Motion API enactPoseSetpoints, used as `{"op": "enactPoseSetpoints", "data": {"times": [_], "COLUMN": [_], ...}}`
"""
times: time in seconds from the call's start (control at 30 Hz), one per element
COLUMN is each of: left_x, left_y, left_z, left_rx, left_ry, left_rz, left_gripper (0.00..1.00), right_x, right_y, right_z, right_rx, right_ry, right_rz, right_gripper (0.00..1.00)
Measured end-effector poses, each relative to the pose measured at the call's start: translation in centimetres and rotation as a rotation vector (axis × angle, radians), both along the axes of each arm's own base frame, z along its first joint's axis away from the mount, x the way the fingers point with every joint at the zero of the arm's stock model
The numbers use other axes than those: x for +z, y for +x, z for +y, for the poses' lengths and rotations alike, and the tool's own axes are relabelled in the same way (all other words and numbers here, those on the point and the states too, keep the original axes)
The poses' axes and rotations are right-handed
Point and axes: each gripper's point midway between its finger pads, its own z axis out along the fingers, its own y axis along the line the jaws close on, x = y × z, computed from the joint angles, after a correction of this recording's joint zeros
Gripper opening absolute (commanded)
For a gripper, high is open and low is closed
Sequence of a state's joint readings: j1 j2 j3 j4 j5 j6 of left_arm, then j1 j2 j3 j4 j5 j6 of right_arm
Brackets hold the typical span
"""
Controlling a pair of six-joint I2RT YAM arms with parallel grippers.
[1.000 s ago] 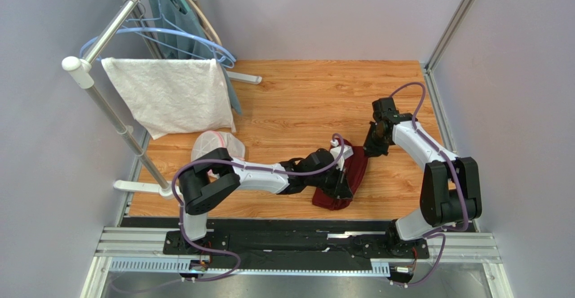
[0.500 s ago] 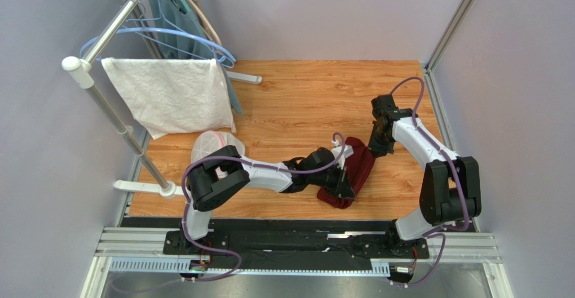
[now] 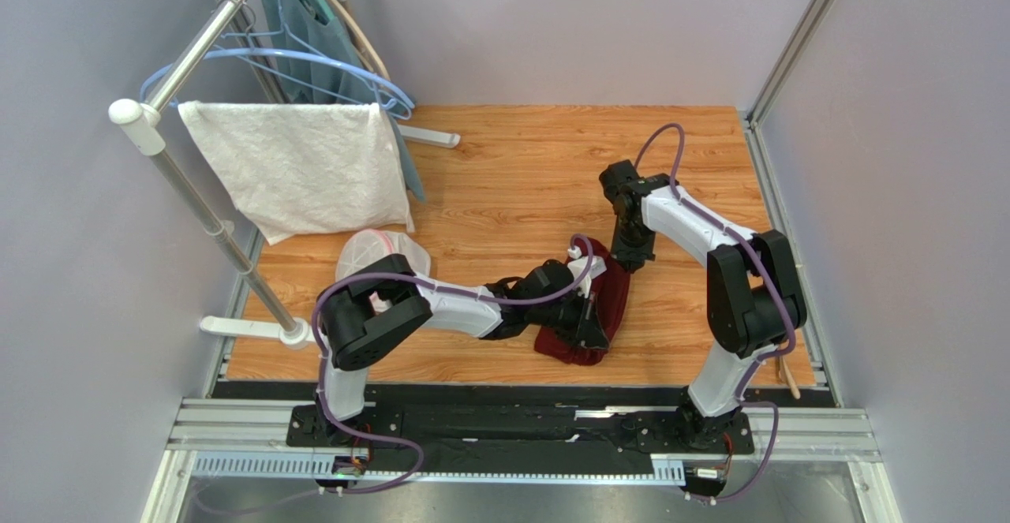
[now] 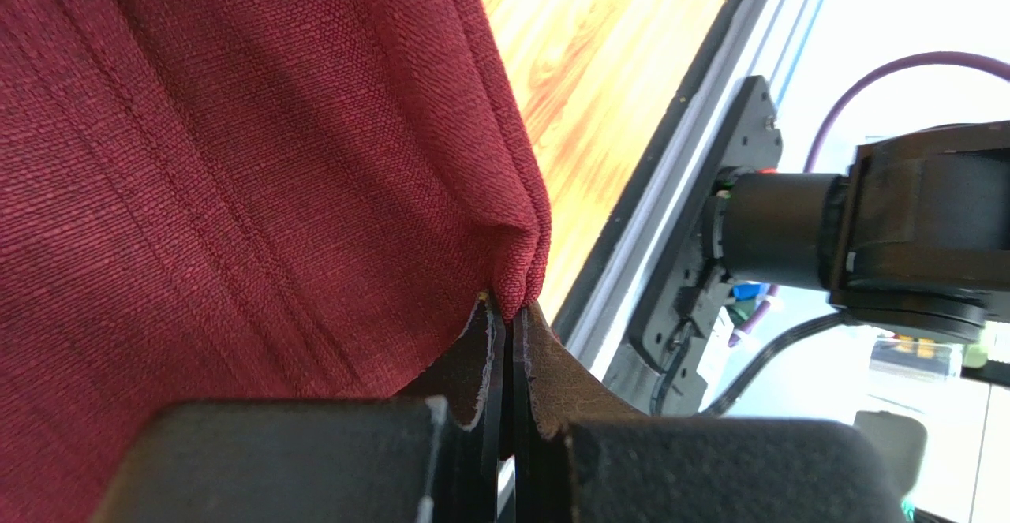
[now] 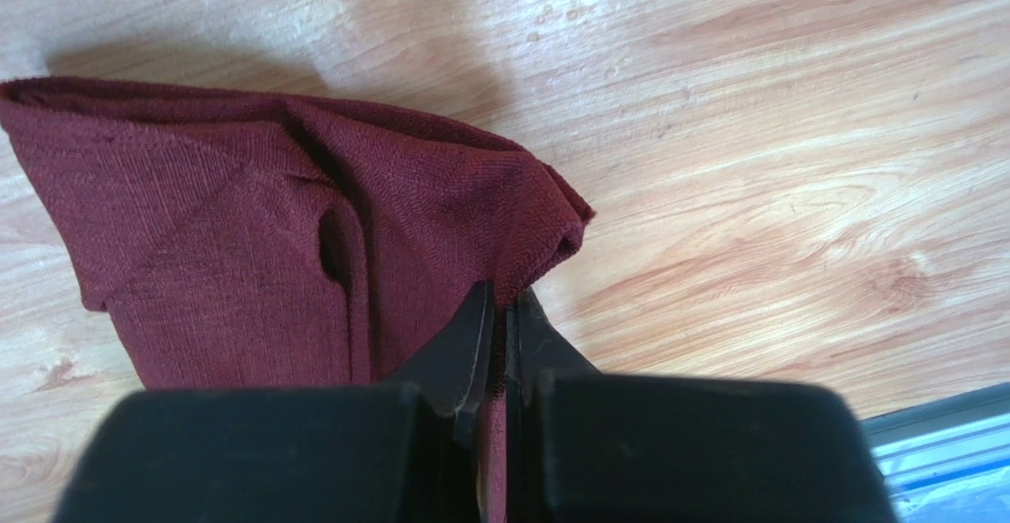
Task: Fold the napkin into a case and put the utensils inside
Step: Fold the 2/3-rectangle-folded napkin at the center of the board.
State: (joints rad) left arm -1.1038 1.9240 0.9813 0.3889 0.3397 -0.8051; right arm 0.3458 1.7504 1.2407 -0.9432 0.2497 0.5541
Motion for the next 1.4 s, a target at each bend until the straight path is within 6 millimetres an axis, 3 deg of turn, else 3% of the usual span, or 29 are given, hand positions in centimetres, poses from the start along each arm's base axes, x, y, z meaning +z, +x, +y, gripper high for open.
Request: {"op": "enactPoseSetpoints", "data": {"times": [0.1,0.2,0.4,0.63,0.7,0.9,0.97,1.03,1.07,1.17,1.27,1.4], "left_x": [0.8,1.0,0.9,0.8,1.4,4.3,4.8,4.9,4.8,4.5,4.6,4.8], "left_y": [0.0,-0.1,-0.5,-0.8,-0.7,-1.0,-1.2,-1.3,-1.1,0.0,3.1,9.3], "left_z": [0.0,-0.1,0.0,0.8,1.1,1.9,1.9,2.2,2.4,3.1,4.1,4.3], "left_rx": [-0.005,-0.016,-0.04,-0.071,-0.08,-0.143,-0.163,-0.175,-0.171,-0.137,-0.05,0.088], "left_ry": [-0.015,-0.021,-0.017,0.04,0.049,0.058,0.052,0.059,0.067,0.088,0.089,0.062], "left_rz": [-0.006,0.0,0.01,-0.01,-0.03,-0.1,-0.113,-0.118,-0.115,-0.102,-0.081,-0.046], "left_gripper": [0.0,0.18,0.43,0.49,0.54,0.56,0.55,0.41,0.28,0.11,0.05,0.04], "right_x": [0.1,0.2,0.1,-0.3,-0.4,-0.3,-0.3,-0.3,-0.3,-0.2,-0.1,0.1], "right_y": [0.1,0.2,0.4,0.3,0.4,1.1,1.3,1.4,1.4,1.5,1.5,1.5], "right_z": [-0.2,-0.2,0.3,0.2,0.3,0.5,0.5,0.6,0.6,0.6,0.6,0.7], "right_rx": [-0.002,0.011,0.038,0.032,0.033,0.04,0.037,0.037,0.037,0.036,0.036,0.037], "right_ry": [-0.006,-0.004,0.033,0.089,0.101,0.13,0.14,0.148,0.151,0.156,0.158,0.163], "right_rz": [-0.003,-0.001,-0.007,-0.011,-0.011,-0.034,-0.038,-0.041,-0.042,-0.043,-0.047,-0.055], "right_gripper": [0.0,0.0,0.0,0.0,0.0,0.0,0.0,0.0,0.0,0.0,0.0,0.0]}}
